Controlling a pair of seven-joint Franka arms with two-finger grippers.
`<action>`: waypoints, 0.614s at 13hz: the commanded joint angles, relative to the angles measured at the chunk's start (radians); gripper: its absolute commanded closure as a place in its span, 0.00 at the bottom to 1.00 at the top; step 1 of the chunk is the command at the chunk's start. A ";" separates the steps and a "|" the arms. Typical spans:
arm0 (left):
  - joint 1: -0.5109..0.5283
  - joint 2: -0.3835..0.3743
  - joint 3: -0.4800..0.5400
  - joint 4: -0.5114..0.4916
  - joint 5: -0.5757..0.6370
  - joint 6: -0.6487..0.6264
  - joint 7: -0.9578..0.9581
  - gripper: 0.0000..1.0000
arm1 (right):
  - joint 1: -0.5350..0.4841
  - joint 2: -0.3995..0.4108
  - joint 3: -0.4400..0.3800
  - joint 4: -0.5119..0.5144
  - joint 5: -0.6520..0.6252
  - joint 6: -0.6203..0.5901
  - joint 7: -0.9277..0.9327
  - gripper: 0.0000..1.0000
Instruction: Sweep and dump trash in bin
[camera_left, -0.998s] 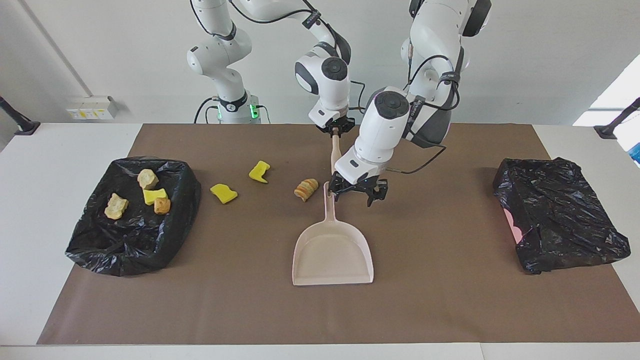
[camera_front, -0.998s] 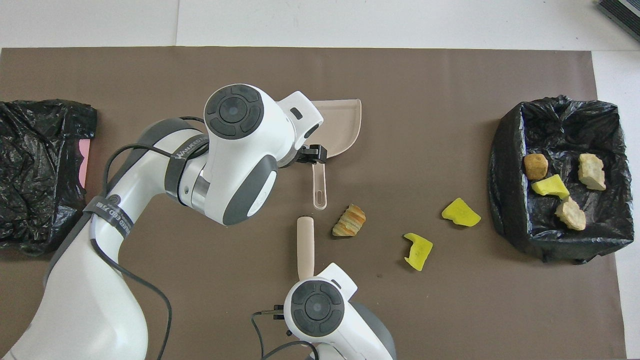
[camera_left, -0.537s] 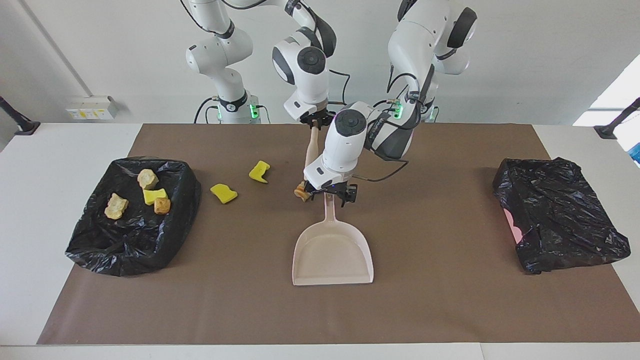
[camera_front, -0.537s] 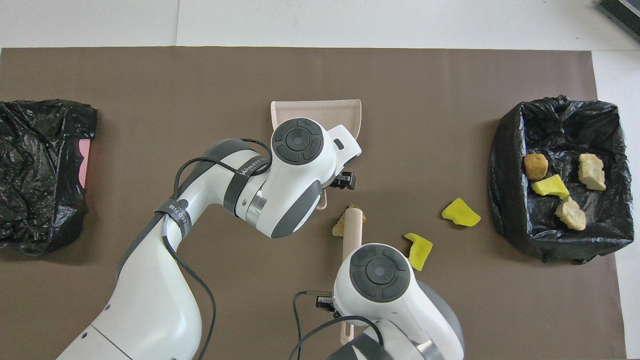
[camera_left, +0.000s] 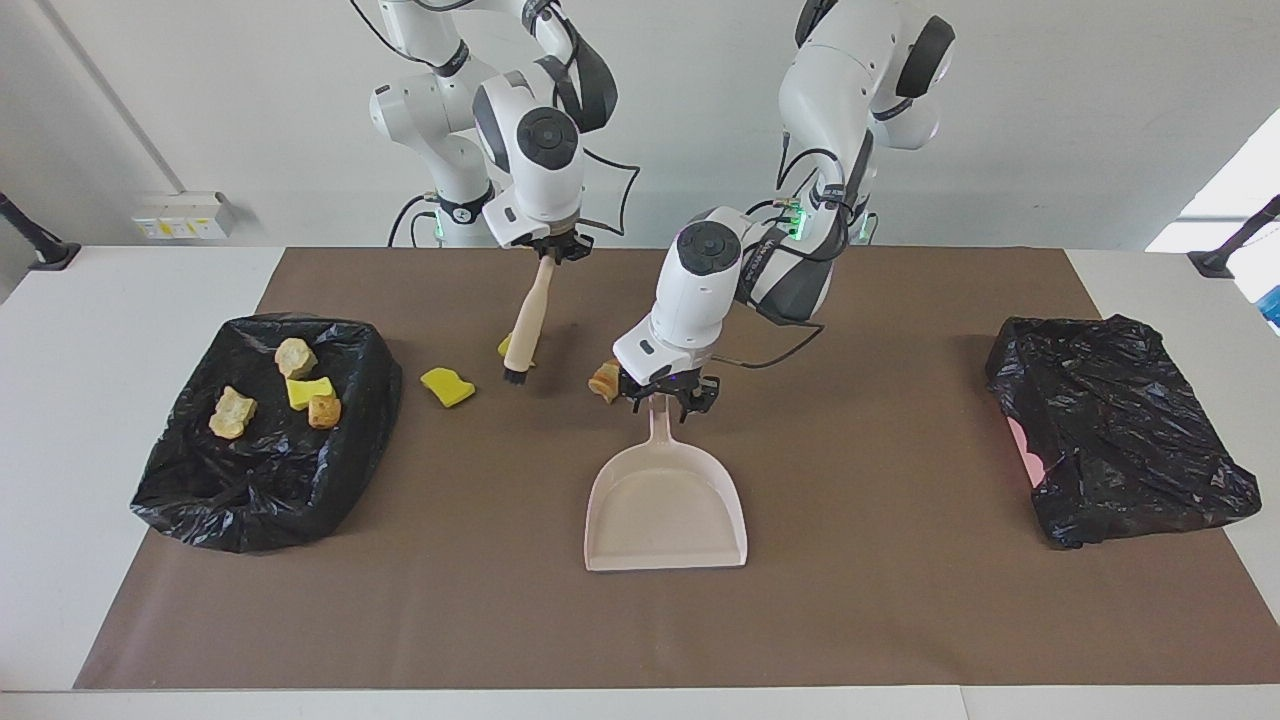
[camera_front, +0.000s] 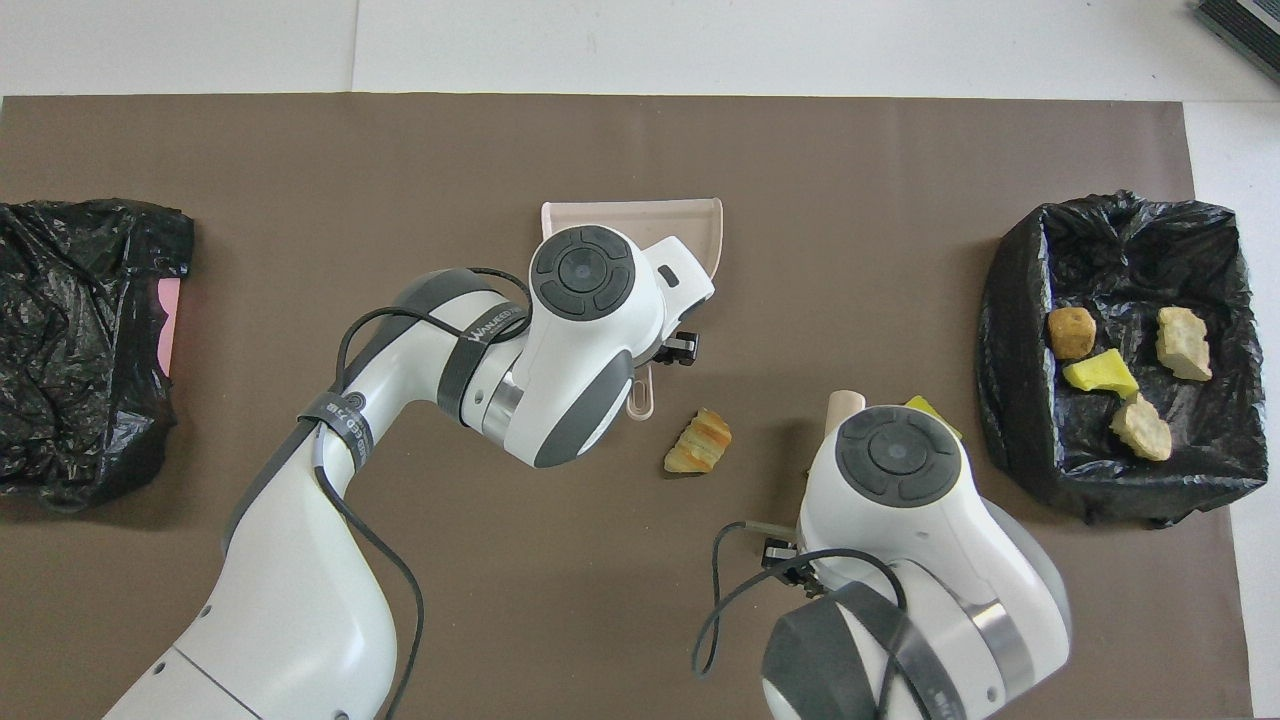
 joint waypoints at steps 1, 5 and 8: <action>-0.010 0.001 0.004 -0.013 0.017 0.007 -0.007 0.26 | -0.071 -0.026 0.011 -0.035 -0.056 -0.014 -0.041 1.00; -0.011 0.001 0.005 -0.016 0.020 -0.001 -0.007 0.38 | -0.194 -0.125 0.014 -0.199 -0.087 0.050 -0.084 1.00; -0.010 0.000 0.004 -0.013 0.037 -0.042 -0.006 1.00 | -0.261 -0.242 0.012 -0.380 -0.087 0.187 -0.188 1.00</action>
